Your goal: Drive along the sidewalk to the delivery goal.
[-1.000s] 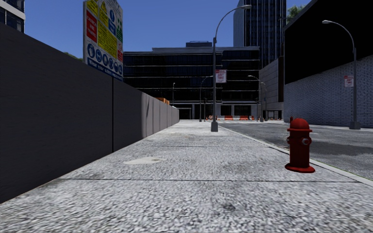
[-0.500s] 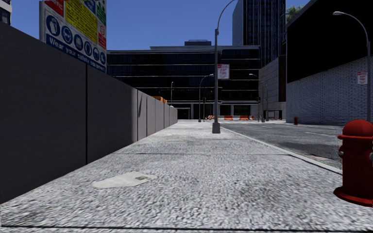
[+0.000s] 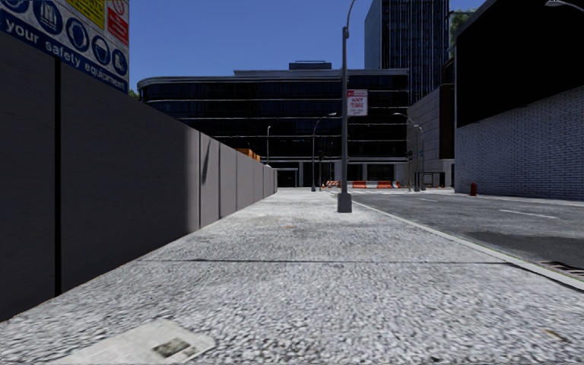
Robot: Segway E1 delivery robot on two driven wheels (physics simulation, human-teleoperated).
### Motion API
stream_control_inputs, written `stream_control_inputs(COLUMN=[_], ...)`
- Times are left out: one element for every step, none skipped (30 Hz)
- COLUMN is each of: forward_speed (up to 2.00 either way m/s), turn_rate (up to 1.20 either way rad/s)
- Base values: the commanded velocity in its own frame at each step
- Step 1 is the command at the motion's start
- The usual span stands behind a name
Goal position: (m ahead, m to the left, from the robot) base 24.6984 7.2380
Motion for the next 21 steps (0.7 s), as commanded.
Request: stream_control_inputs(forward_speed=[2.00, 2.00, 2.00, 2.00, 2.00, 2.00, 2.00, 2.00, 2.00, 2.00, 2.00, 2.00, 2.00, 2.00, 2.00, 2.00, 2.00, 2.00, 2.00, 2.00, 2.00], turn_rate=[0.00, 0.00, 0.00, 0.00, 0.00, 0.00, 0.00, 0.00, 0.00, 0.00, 0.00, 0.00, 0.00, 0.00, 0.00, 0.00, 0.00, 0.00, 0.00, 0.00, 0.00])
